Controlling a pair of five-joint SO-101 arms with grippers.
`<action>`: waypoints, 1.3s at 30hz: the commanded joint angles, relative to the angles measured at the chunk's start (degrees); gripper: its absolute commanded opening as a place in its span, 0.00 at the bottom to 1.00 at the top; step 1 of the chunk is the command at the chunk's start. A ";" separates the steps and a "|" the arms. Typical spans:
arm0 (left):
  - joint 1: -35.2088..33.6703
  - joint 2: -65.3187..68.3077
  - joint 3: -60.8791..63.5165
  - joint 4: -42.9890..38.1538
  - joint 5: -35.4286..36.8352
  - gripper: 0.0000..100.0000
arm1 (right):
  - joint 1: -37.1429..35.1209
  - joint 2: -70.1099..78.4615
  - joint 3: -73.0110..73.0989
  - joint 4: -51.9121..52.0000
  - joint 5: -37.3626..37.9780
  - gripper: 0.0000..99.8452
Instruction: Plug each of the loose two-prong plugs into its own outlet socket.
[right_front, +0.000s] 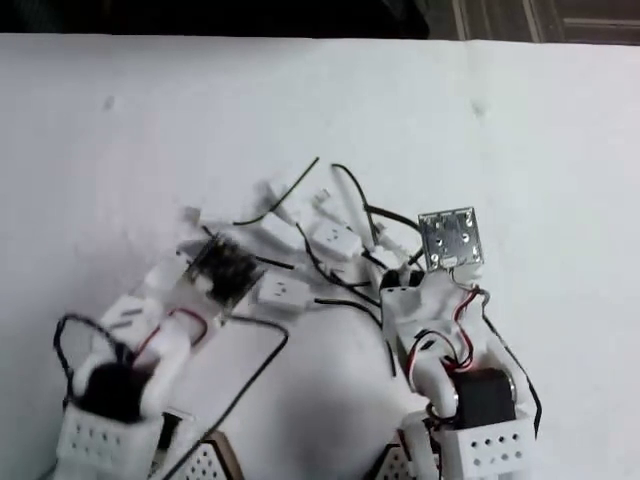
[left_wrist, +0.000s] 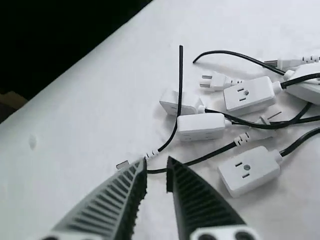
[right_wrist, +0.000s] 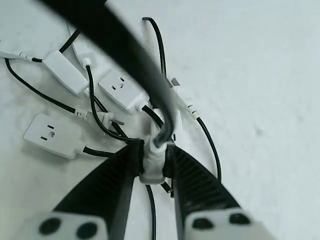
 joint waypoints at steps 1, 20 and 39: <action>-0.13 14.90 -8.97 -1.58 -5.45 0.15 | 0.57 -0.57 0.00 -1.19 -0.53 0.02; 2.15 63.34 -38.15 -1.49 -41.14 0.30 | 5.05 -1.01 2.02 -1.19 -0.18 0.02; 4.88 87.60 -46.95 -10.02 -43.52 0.27 | 5.14 -1.01 2.11 -0.92 -0.09 0.02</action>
